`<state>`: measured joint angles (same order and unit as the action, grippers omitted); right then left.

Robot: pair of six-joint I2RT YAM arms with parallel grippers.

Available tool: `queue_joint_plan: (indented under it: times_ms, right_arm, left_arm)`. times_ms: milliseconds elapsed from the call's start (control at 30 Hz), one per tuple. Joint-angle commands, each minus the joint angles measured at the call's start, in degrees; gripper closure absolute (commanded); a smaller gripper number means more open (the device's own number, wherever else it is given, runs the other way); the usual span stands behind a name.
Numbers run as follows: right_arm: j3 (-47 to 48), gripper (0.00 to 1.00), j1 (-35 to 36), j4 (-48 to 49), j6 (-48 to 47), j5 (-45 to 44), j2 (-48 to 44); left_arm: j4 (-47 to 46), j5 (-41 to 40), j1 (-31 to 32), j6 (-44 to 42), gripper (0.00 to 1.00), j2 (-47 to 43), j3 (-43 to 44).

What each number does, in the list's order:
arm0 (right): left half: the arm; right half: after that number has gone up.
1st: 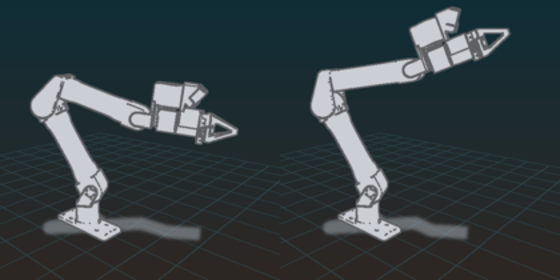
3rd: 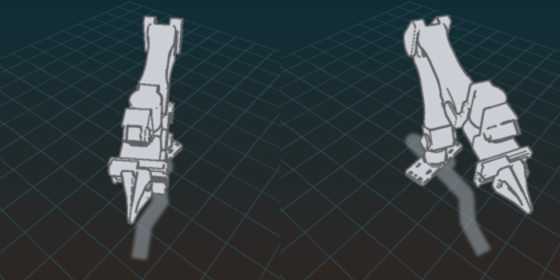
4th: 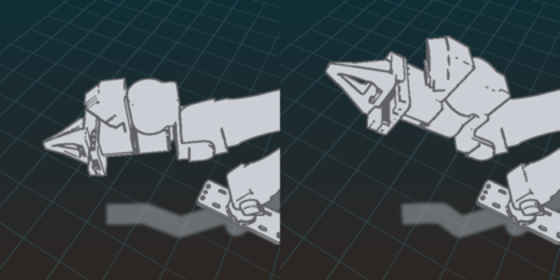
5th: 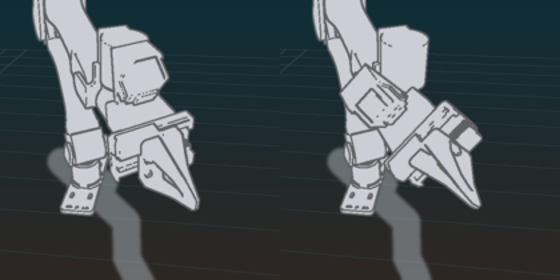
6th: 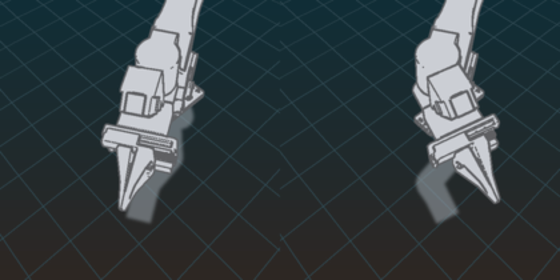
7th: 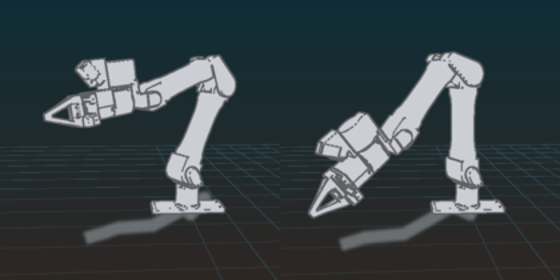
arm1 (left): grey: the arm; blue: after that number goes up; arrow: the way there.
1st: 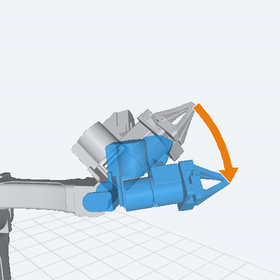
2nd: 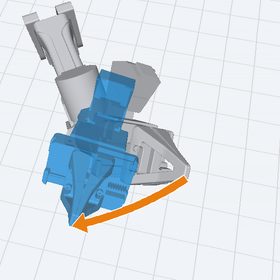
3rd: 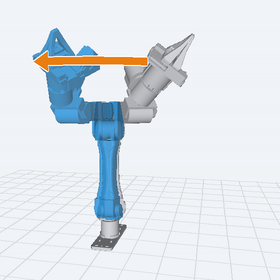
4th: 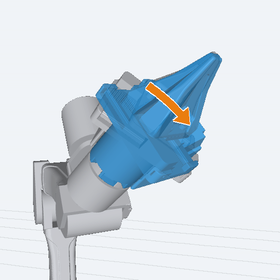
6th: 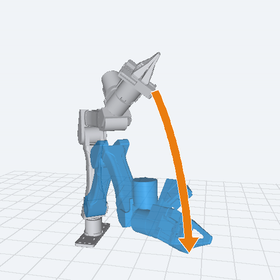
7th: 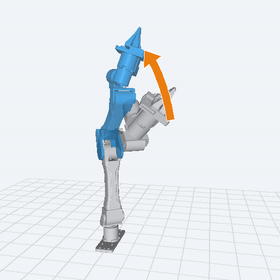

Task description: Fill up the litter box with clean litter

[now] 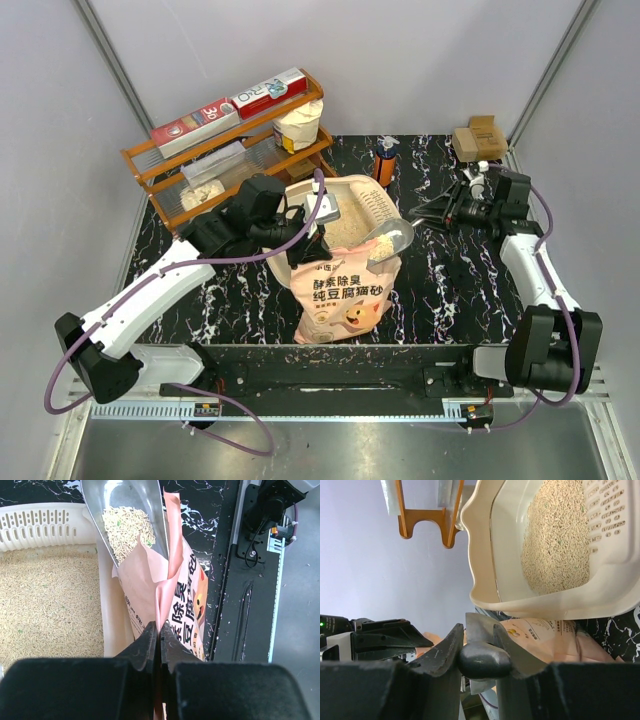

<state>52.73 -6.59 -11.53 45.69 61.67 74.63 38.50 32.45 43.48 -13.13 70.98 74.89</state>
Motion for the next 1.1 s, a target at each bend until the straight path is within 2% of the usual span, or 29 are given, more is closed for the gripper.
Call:
queue_joint_plan:
  times_ms: [0, 200, 333, 533, 733, 900, 933, 967, 1033, 1067]
  right_arm:
    - [3.6, 1.00, -0.6, -2.2, -2.9, 5.7, 0.9]
    - [6.4, 1.00, -1.8, -2.1, -4.1, 10.6, 6.0]
    - [11.9, 1.00, -1.8, -2.1, -4.4, 12.6, 10.1]
    - [18.9, 1.00, -2.0, -1.8, -4.2, 10.7, 14.9]
    - [27.5, 1.00, -1.8, -2.1, -4.4, 0.8, 21.7]
    - [34.6, 1.00, 2.4, -3.8, -9.1, -13.9, 24.7]
    - [35.8, 1.00, 5.5, -4.5, -10.2, -16.1, 24.9]
    - [36.9, 1.00, 7.9, -5.3, -13.1, -22.6, 25.1]
    - [40.4, 1.00, 12.4, -6.4, -16.0, -26.5, 26.0]
    - [42.2, 1.00, 16.8, -7.7, -20.2, -31.5, 27.2]
  left_arm:
    - [-4.0, -0.5, 0.2, -1.5, 1.00, -2.7, 2.2]
    - [-3.9, -1.9, -0.9, -2.3, 1.00, -3.6, 2.1]
    - [-3.9, -2.3, -2.5, -3.0, 1.00, -3.7, 2.1]
    - [-4.6, -2.3, -3.2, -3.6, 1.00, -3.6, 1.7]
    - [-5.4, -2.2, -3.3, -4.1, 1.00, -3.5, 0.7]
    - [-5.5, -1.4, -3.3, -4.7, 1.00, -3.7, 0.3]
    - [-5.5, -1.3, -3.3, -4.7, 1.00, -3.9, 0.2]
    - [-5.5, -1.2, -3.4, -4.8, 1.00, -4.0, 0.1]
    - [-5.5, -1.2, -3.3, -4.9, 1.00, -4.5, -0.4]
    - [-5.5, -1.1, -3.3, -5.0, 1.00, -4.6, -0.4]
